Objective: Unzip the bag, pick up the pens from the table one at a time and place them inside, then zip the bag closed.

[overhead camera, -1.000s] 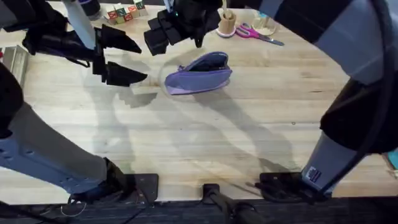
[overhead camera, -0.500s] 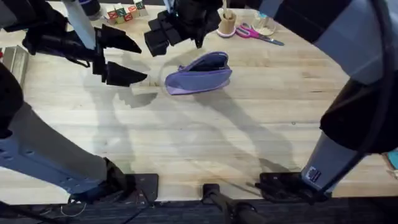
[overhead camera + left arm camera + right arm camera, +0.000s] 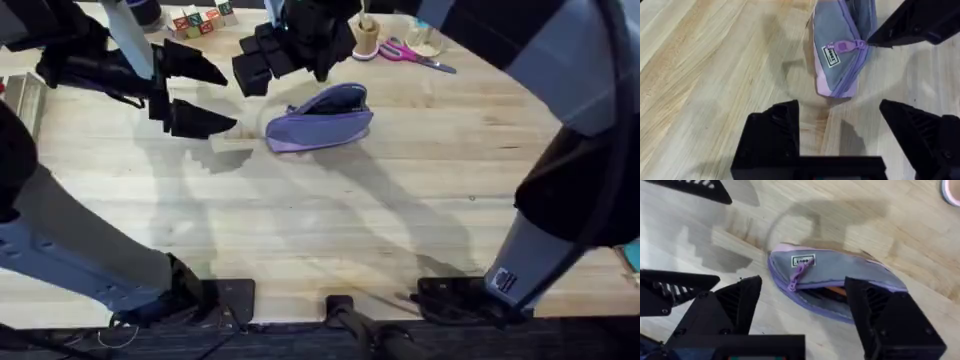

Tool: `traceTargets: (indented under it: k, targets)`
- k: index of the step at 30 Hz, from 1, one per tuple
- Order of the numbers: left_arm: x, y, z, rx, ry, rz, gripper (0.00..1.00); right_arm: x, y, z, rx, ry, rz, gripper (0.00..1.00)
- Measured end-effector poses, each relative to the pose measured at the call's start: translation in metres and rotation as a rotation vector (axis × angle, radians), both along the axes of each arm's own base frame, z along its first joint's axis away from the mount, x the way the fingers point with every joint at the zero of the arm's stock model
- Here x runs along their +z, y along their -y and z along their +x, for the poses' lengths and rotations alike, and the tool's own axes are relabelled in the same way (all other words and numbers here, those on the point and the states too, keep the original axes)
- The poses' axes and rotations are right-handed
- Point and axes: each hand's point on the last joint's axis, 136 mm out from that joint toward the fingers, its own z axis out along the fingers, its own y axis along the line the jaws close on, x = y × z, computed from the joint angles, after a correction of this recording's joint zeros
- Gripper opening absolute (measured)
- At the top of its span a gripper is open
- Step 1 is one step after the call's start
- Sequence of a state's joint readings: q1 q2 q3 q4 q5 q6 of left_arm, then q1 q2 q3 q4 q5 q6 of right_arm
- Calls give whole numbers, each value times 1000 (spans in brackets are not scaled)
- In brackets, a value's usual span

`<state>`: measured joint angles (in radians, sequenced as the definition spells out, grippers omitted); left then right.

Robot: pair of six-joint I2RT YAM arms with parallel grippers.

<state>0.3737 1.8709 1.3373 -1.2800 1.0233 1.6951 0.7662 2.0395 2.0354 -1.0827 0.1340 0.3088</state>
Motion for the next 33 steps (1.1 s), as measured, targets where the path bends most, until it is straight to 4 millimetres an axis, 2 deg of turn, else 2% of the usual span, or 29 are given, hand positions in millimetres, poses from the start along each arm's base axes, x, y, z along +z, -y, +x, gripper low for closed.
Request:
traceTargets:
  k: [5, 12, 16, 25, 28, 33]
  targets:
    - [0, 0, 0, 0, 0, 0, 995, -3, -2, 3, -8, 1, 5, 996]
    - [0, 0, 0, 0, 0, 0, 995, -39, -5, 5, -9, -54, -47, 996]
    - [0, 0, 0, 0, 0, 0, 995, -52, -5, 6, -10, -75, -67, 996]
    - [0, 0, 0, 0, 0, 0, 995, -59, -7, 1, -18, -110, -59, 994]
    - [0, 0, 0, 0, 0, 0, 995, -59, -9, -1, -20, -121, -51, 957]
    - [0, 0, 0, 0, 0, 0, 995, -63, -7, -4, -38, -146, -57, 817]
